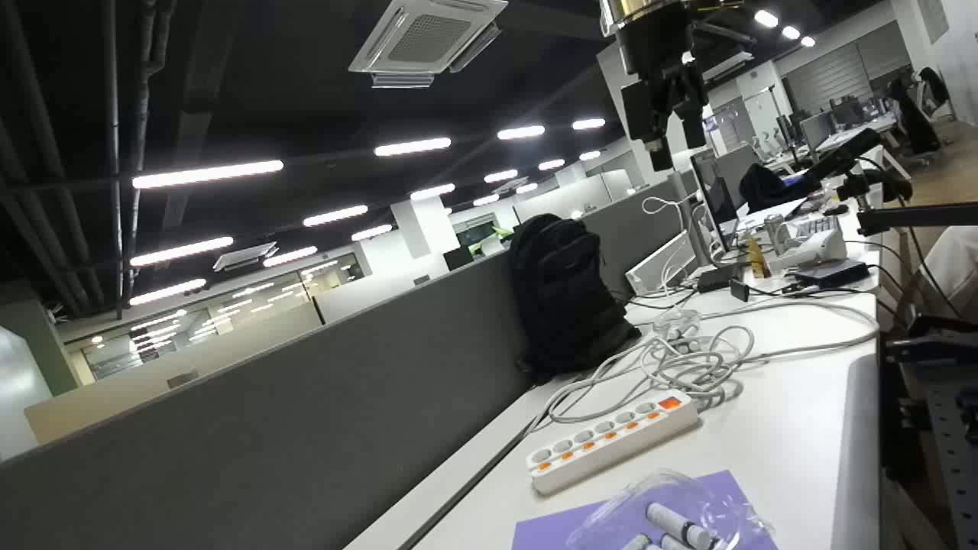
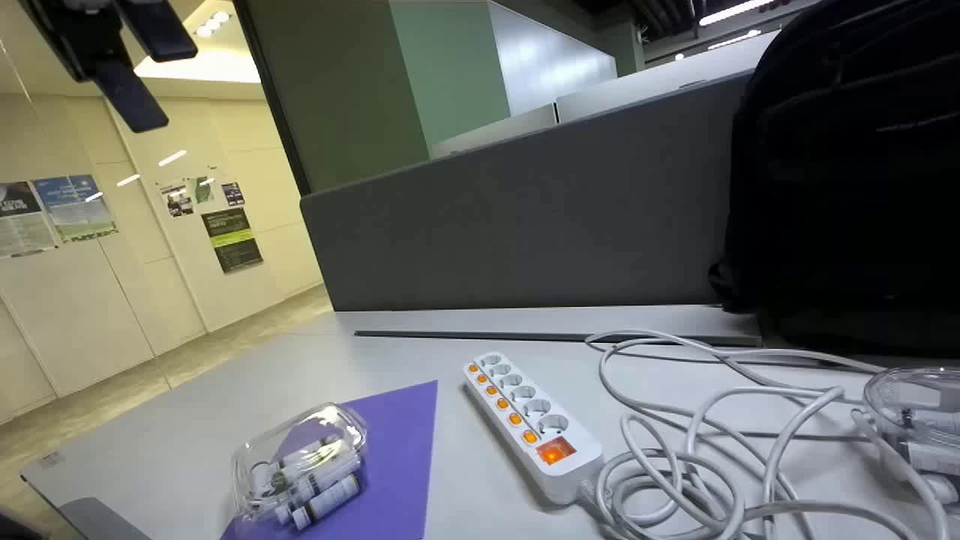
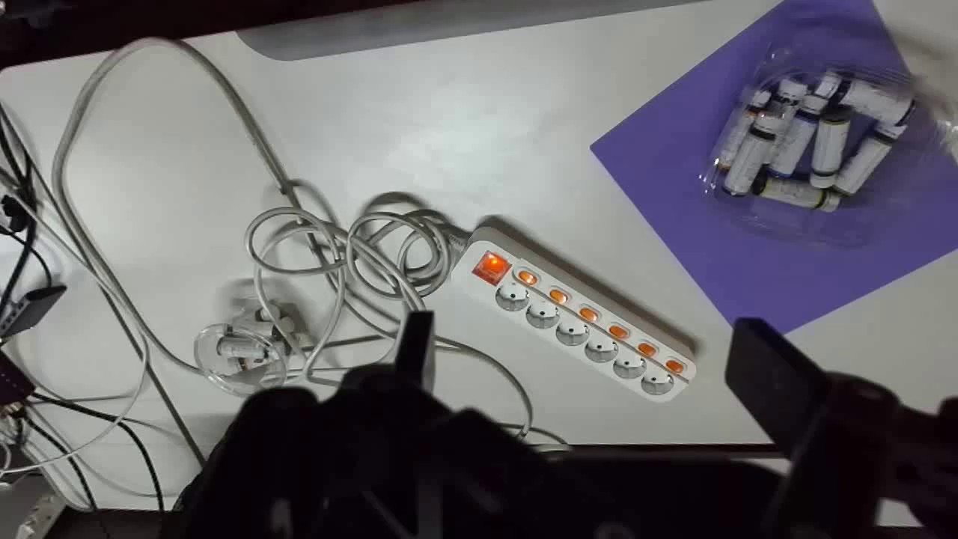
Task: Turn off the fourth switch from the left
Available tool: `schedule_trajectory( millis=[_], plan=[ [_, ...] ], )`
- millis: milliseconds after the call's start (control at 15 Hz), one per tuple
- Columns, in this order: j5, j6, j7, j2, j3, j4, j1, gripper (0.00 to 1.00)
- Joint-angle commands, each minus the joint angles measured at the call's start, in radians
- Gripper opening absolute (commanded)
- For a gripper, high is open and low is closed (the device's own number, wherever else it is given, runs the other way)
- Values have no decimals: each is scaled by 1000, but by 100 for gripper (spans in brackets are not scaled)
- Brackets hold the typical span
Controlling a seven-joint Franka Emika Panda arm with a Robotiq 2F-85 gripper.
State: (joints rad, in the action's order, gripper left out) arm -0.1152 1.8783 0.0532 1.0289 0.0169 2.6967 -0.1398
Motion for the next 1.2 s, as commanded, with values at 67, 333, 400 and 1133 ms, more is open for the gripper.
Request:
schedule_trajectory(
  millis=[67, 333, 400, 1133],
  plan=[
    [-10, -4, 10, -1, -10, -3, 15, 100],
    [-10, -4, 10, -1, -10, -3, 15, 100],
    [-10, -4, 10, -1, -10, -3, 15, 100],
    [-82, 205, 113, -174, 23, -18, -58, 100]
  ],
)
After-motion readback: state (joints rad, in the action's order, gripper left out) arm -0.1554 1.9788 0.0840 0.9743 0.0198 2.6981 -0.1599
